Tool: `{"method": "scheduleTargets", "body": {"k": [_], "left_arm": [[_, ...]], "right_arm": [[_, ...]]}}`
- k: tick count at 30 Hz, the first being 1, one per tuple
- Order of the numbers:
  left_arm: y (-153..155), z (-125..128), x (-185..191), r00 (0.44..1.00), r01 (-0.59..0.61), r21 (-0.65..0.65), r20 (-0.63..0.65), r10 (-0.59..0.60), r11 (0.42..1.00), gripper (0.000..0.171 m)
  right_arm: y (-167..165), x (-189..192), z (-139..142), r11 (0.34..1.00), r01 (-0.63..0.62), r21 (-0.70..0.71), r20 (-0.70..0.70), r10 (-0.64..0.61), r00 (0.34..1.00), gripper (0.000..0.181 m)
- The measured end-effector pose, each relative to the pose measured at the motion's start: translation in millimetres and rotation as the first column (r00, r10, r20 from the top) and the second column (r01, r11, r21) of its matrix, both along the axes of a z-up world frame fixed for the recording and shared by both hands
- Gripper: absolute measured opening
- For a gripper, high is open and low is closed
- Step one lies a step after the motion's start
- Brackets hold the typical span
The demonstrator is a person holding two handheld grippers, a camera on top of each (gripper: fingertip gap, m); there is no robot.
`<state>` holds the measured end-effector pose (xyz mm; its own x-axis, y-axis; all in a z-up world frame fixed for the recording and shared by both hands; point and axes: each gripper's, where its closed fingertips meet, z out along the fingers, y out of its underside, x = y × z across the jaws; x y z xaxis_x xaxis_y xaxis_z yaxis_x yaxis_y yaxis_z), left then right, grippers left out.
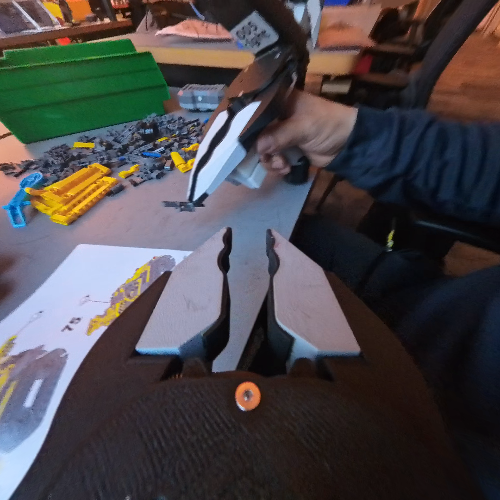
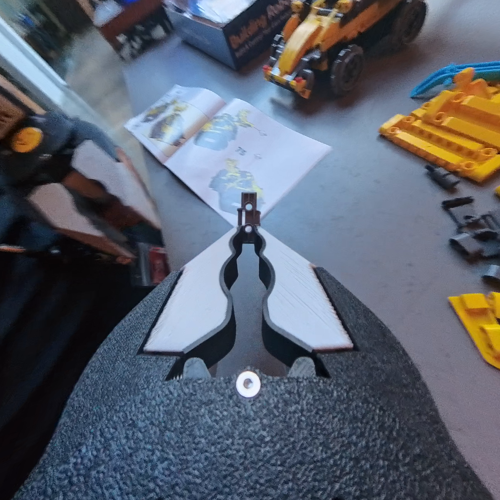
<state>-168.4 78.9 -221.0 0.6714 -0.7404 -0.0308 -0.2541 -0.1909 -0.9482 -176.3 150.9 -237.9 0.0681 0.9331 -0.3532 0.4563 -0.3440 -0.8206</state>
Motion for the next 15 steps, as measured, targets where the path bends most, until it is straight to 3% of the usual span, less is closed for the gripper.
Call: {"method": "scheduleTargets", "body": {"k": [6, 9, 15], "left_arm": [[14.0, -14.6, -8.8, 0.991, -0.007, -0.049, -0.131, 0.000, 0.999, 0.033], [7.0, -18.0, -3.4, 0.986, 0.054, -0.061, -0.155, -0.063, 0.997, 0.038], [6.3, -26.1, -5.1, 0.932, 0.092, 0.027, -0.355, -0.076, 0.995, 0.041]], "right_arm": [[-40.5, 8.7, 4.3, 0.971, -0.179, -0.159, -0.032, 0.176, 0.984, 0.007], [-51.5, 9.1, -3.7, 0.962, -0.210, -0.175, 0.019, 0.217, 0.976, 0.007], [-61.7, 7.0, 2.2, 0.956, -0.226, -0.185, 0.043, 0.238, 0.970, 0.007]]}}
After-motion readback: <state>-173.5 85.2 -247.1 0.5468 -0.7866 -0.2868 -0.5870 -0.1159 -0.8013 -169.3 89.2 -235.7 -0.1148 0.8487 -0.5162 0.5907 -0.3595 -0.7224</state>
